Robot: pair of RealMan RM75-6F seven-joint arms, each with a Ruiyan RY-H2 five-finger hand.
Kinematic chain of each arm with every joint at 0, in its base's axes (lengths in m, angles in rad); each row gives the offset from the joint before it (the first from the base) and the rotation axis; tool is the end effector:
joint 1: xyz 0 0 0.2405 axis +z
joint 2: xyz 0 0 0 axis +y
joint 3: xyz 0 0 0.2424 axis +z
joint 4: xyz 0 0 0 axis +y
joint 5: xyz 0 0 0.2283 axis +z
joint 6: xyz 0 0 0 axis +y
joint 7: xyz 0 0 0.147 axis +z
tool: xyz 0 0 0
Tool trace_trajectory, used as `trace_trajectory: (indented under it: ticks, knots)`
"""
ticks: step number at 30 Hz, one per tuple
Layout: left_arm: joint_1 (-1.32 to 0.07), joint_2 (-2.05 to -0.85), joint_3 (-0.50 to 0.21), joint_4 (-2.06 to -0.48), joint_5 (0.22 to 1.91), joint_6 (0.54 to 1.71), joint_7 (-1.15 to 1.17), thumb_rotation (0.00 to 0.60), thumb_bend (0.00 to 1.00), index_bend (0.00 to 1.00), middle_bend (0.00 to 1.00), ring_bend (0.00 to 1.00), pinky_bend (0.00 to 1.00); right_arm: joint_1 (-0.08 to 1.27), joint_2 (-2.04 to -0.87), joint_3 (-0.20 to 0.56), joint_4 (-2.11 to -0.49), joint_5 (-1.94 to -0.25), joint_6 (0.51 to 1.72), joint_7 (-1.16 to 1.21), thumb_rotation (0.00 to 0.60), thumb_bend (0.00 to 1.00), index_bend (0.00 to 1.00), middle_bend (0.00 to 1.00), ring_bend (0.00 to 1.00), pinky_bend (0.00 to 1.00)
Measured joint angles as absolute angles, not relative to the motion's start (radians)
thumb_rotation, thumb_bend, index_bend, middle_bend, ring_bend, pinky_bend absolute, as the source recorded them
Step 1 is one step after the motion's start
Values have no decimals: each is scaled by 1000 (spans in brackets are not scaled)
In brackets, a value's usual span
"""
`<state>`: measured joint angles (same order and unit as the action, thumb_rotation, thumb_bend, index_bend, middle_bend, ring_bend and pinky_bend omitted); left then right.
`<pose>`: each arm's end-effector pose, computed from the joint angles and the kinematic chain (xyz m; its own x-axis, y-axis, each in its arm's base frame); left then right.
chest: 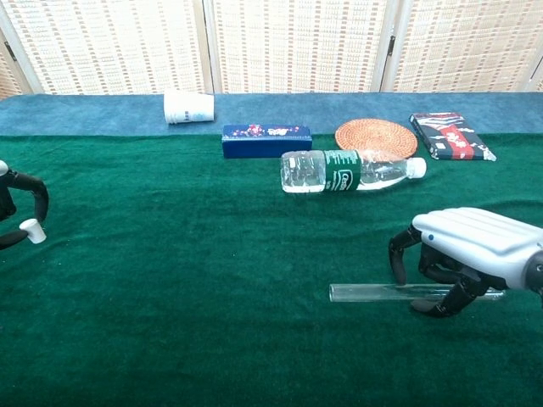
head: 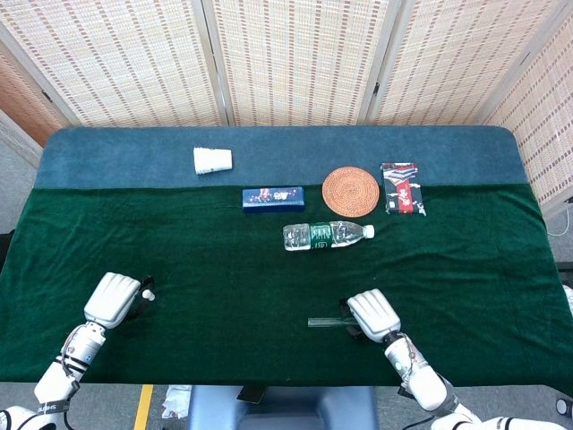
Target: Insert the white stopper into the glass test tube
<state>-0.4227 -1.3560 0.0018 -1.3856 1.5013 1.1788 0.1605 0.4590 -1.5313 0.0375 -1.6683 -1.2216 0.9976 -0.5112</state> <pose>-0.2696 0.2693 0.0336 0.5953 0.1586 0.7877 0.7812 -0.3437 -0.5212 -0.1822 -0.2324 -0.0553 0.4876 -0.4093 0.7712 -0.8632 -0.3585 0.3555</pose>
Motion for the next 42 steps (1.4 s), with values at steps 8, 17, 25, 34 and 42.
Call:
trace_trajectory:
  ticks: [8, 17, 25, 34, 42]
  knots:
    - [-420, -1357, 1, -1379, 1505, 1184, 148, 600, 457, 621, 982, 873, 796, 468, -1534, 31, -1669, -1209, 999, -505, 600, 417, 591, 967, 1000, 1000]
    - [-422, -1329, -20, -1408, 1511, 1207, 52, 600, 460, 618, 982, 871, 796, 478, -1510, 66, -1699, -1235, 1023, -432, 600, 611, 760, 986, 1000, 1000]
    - [-443, -1291, -83, -1485, 1546, 1280, -99, 600, 461, 621, 983, 868, 796, 523, -1500, 165, -1717, -1235, 1023, -301, 600, 640, 816, 1000, 1000, 1000]
    - [-488, -1316, -150, -1580, 1592, 1348, -138, 600, 464, 624, 982, 867, 796, 606, -1601, 241, -1668, -1186, 973, -198, 600, 666, 840, 1000, 1000, 1000]
    - [-515, -1349, -163, -1627, 1619, 1356, -66, 600, 467, 623, 982, 865, 796, 649, -1706, 282, -1615, -1172, 971, -83, 600, 680, 840, 1000, 1000, 1000]
